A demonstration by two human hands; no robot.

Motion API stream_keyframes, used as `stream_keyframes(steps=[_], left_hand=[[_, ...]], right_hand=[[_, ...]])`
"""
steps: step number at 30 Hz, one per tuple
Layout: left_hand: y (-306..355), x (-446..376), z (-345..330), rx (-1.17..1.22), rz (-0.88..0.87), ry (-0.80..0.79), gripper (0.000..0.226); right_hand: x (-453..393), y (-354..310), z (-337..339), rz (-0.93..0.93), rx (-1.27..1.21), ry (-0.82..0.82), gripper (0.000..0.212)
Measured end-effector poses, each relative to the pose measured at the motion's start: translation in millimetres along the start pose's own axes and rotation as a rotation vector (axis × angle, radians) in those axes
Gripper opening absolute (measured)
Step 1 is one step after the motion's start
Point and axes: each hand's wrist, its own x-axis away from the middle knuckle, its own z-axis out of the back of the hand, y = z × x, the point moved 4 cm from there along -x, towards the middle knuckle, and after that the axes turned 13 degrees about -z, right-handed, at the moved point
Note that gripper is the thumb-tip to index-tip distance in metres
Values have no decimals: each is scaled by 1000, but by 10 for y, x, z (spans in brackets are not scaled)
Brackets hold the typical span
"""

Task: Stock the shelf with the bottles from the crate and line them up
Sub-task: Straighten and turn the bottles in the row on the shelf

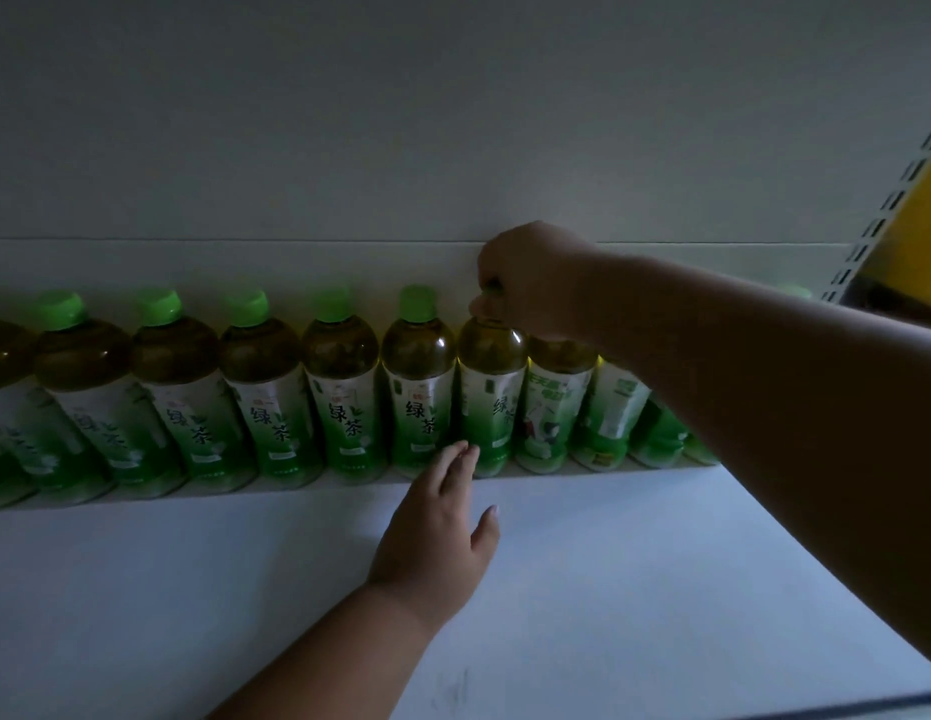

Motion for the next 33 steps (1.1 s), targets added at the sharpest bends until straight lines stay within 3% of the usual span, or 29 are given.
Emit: stream_keyframes(steps=[5, 11, 27, 33], left_hand=[[84, -14, -51, 87, -7, -50, 82], [99, 6, -74, 28, -32, 17, 64], [159, -26, -138, -192, -26, -180, 62], [169, 0, -76, -195, 27, -210, 62]], right_hand=[[-38, -14, -30, -72, -4, 8, 34], [-64, -25, -23, -32, 12, 9, 35], [-57, 87, -95, 18, -120, -4, 25], [183, 280, 7, 21, -172, 82, 41]])
